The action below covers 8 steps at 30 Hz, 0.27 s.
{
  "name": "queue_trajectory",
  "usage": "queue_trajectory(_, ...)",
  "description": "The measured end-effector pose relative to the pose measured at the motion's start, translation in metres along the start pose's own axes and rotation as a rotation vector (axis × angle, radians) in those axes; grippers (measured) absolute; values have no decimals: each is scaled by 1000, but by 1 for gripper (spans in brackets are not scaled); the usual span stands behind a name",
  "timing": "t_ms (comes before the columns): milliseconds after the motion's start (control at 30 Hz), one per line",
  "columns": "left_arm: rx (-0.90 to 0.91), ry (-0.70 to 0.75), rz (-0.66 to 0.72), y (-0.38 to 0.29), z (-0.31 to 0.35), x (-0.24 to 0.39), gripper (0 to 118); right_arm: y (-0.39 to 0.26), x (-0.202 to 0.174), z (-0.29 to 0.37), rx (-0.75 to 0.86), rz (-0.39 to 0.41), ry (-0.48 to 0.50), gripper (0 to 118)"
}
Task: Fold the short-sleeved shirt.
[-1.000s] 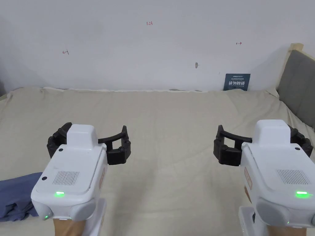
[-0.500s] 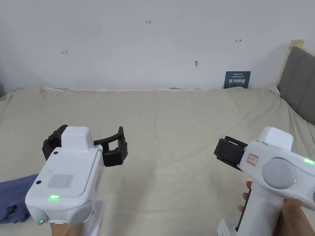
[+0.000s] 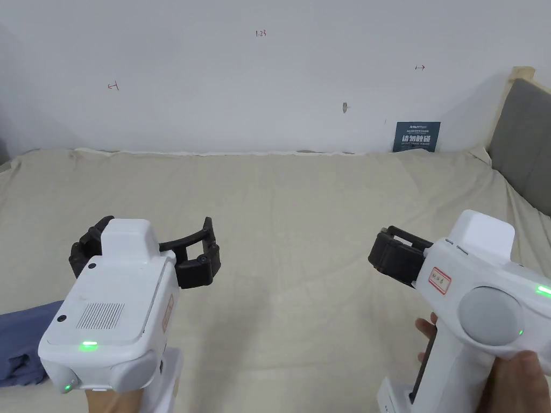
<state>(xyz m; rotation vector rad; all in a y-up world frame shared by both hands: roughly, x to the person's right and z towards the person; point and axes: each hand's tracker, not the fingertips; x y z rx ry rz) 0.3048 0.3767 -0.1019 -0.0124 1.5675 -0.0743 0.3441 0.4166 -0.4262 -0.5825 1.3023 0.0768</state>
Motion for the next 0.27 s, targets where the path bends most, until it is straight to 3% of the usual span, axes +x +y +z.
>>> queue_trajectory(133,1,0,-2,0,1,0,118,-4,-1,-3,36,57,-59,118)
queue_trajectory(267,-1,2,-2,-1,1,-1,118,-5,2,-7,-4,46,-58,118)
